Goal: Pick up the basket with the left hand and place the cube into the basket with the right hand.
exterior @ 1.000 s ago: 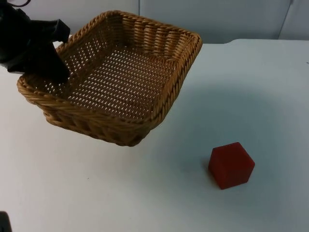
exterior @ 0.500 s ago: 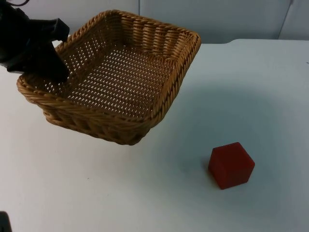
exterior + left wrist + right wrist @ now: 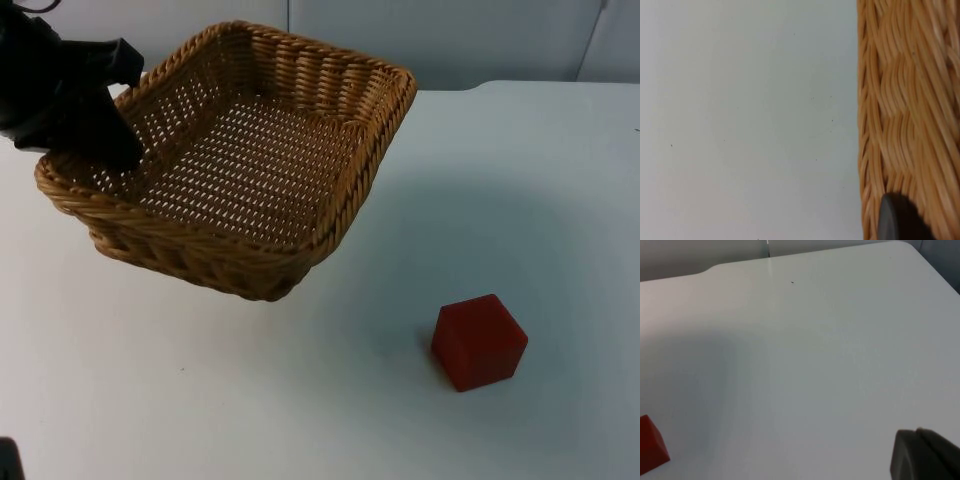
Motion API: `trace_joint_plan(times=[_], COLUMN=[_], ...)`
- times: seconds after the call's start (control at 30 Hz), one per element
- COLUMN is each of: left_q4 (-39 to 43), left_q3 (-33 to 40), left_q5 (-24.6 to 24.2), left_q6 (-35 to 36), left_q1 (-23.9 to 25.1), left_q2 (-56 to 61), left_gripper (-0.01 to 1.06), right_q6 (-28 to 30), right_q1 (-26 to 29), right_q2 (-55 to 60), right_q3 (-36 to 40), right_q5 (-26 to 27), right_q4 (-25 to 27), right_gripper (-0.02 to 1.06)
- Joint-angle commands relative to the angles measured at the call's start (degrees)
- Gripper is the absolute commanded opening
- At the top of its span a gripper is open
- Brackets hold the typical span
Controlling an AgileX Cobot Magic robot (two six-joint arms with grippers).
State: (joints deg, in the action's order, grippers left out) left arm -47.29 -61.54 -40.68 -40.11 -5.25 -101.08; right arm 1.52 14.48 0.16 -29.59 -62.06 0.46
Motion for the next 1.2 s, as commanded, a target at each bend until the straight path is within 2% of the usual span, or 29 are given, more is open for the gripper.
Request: trace_joint_plan(times=[0.0,1.17], left_q4=[-1.98,-1.98], left_q3=[-0.59,-0.59], left_q5=[0.14,0.49], left_q6=[0.07,0.07], left_q1=[0.15,0.15], left_q2=[0.77,0.77], left_gripper=[0.0,0.0], right_q6=[-0.03,-0.03], right_q1=[0.33,0.33], right_q2=[-0.16,-0.16], right_q3=[0.3,0.3], right_q5=[0.27,0.39], right_q4=[-0.46,1.17], right_gripper=[0.0,0.0])
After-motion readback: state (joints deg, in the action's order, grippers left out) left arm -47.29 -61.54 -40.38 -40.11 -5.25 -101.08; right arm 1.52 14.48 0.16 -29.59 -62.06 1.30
